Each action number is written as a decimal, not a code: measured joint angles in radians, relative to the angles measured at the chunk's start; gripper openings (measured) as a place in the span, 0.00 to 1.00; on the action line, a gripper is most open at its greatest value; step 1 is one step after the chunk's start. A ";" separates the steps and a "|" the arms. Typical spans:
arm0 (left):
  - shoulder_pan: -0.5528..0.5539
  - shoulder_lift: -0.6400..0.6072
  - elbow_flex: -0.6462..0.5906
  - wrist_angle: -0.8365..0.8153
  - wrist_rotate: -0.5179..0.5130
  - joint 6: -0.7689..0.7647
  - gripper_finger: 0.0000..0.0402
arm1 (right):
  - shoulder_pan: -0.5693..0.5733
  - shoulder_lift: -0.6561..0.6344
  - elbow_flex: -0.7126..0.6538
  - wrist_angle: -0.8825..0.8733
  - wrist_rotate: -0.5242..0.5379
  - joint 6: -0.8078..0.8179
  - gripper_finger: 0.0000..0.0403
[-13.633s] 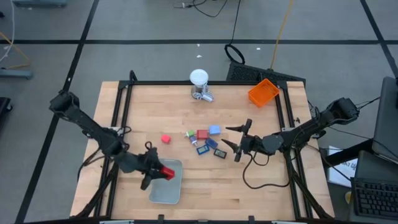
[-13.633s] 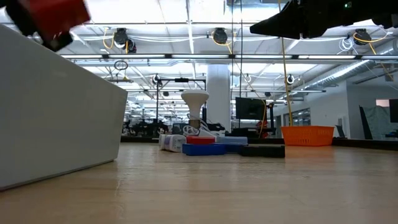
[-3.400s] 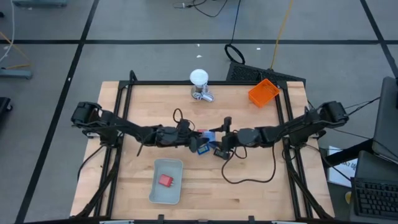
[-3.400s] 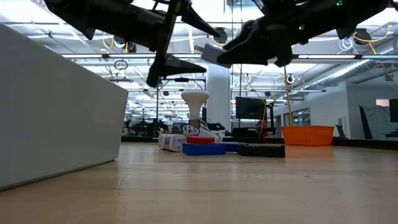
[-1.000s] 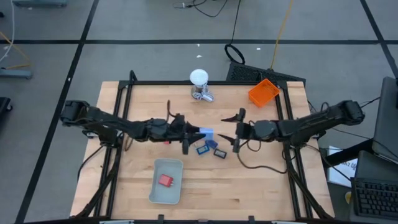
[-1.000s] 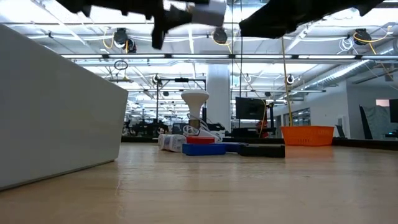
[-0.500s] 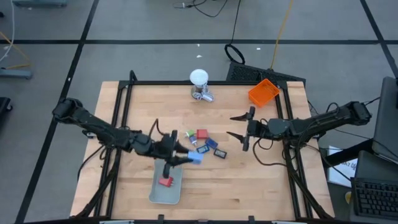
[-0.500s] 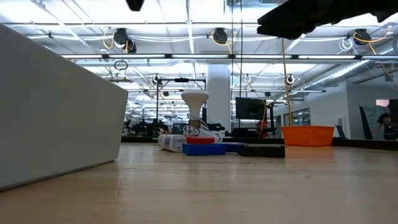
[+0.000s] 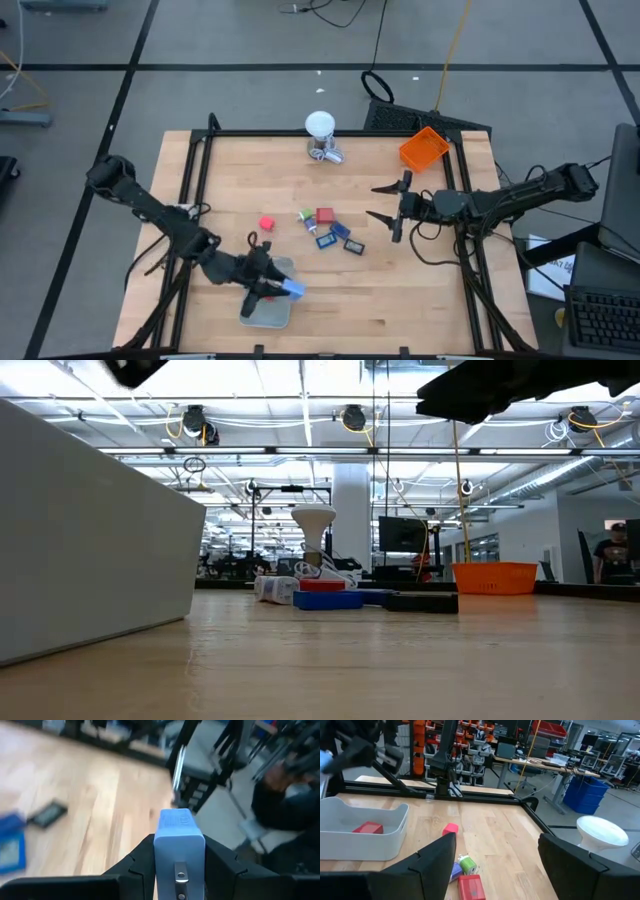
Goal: Pick & Place Office items
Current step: Put the light blue charger adapter into the gray bin
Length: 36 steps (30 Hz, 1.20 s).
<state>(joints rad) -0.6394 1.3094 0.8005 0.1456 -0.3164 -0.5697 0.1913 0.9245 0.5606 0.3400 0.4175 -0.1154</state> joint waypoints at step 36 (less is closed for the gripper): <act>-0.076 -0.114 -0.389 0.025 -0.227 -0.414 0.32 | 0.000 0.001 0.000 -0.001 -0.002 0.019 0.67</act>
<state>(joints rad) -0.7159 1.1957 0.4112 0.1707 -0.5438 -0.9836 0.1913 0.9253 0.5606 0.3389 0.4160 -0.0969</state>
